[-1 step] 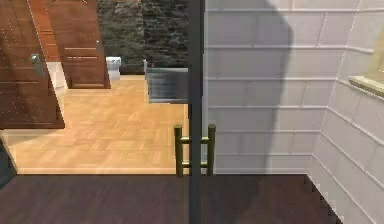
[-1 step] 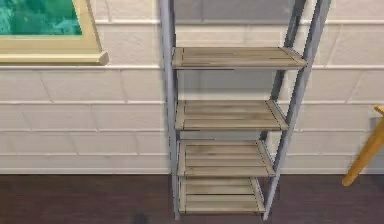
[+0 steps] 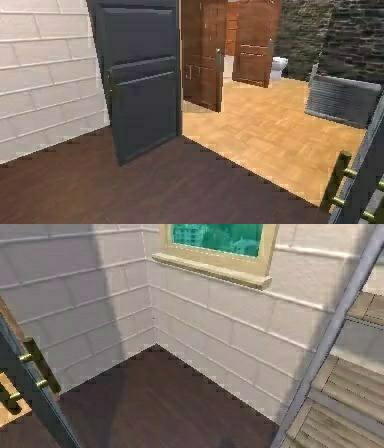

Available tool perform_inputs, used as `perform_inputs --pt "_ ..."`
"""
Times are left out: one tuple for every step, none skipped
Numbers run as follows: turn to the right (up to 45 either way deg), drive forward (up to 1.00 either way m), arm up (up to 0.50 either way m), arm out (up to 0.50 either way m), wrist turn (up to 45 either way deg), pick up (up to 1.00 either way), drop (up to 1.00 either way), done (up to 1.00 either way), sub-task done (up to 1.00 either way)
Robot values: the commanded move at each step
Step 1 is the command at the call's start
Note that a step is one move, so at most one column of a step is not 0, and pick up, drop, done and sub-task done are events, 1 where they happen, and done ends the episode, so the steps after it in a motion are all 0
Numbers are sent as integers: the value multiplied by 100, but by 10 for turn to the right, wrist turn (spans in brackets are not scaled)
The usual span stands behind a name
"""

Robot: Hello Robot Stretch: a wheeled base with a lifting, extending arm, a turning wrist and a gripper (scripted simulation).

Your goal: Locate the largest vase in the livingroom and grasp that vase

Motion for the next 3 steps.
perform_inputs --pt "-450 0 0 0 0 0 0 0 0" --pt "-450 0 0 0 0 0 0 0 0" --pt "-450 0 0 0 0 0 0 0 0"
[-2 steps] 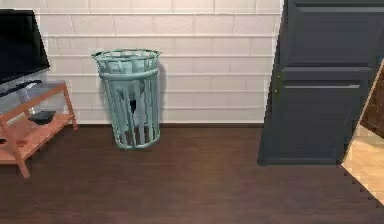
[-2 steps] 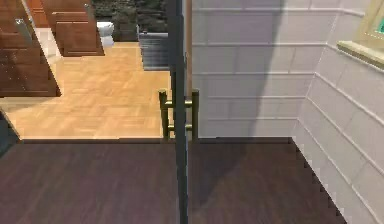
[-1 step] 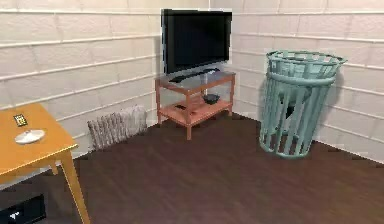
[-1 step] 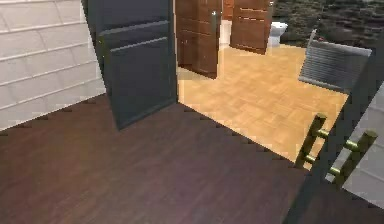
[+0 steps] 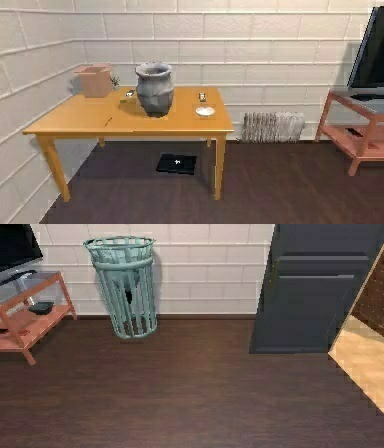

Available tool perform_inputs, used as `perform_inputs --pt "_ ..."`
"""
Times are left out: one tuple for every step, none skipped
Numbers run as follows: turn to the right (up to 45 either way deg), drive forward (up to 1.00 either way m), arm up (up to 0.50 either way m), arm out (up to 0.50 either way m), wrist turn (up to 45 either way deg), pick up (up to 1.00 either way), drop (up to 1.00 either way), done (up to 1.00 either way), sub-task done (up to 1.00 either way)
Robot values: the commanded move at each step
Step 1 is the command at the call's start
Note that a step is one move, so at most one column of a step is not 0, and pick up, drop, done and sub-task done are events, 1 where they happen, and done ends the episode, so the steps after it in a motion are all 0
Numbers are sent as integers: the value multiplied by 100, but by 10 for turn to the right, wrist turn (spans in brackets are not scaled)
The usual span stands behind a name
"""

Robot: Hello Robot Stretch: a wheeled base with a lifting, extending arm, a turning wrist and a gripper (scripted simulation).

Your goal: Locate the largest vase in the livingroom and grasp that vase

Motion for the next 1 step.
perform_inputs --pt "0 75 0 0 0 0 0 0 0"
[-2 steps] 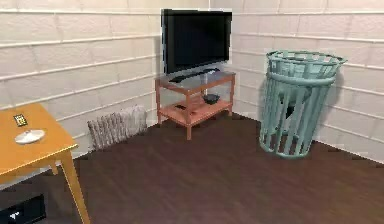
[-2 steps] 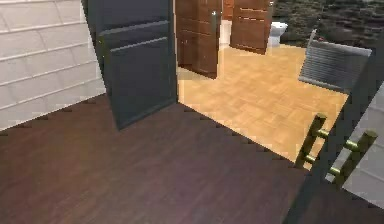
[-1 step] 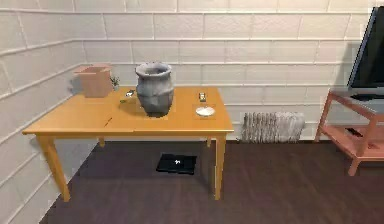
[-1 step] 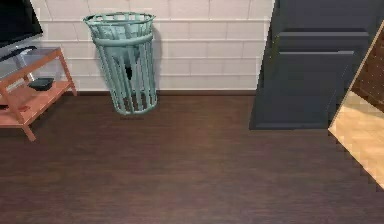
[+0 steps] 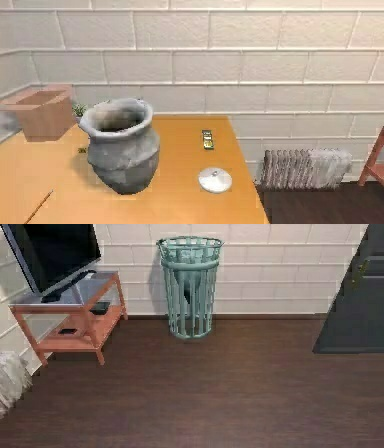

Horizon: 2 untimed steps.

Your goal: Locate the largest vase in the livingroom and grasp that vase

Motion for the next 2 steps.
perform_inputs --pt "-450 0 0 0 0 0 0 0 0" --pt "-450 0 0 0 0 0 0 0 0"
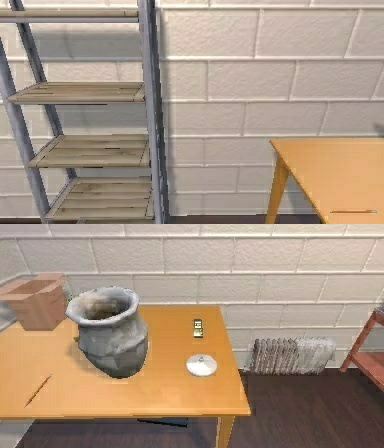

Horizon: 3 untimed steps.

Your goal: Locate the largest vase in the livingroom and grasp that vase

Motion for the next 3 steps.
perform_inputs --pt "-150 0 0 0 0 0 0 0 0" --pt "0 0 50 0 0 0 0 0 0" --pt "0 0 38 0 0 0 0 0 0"
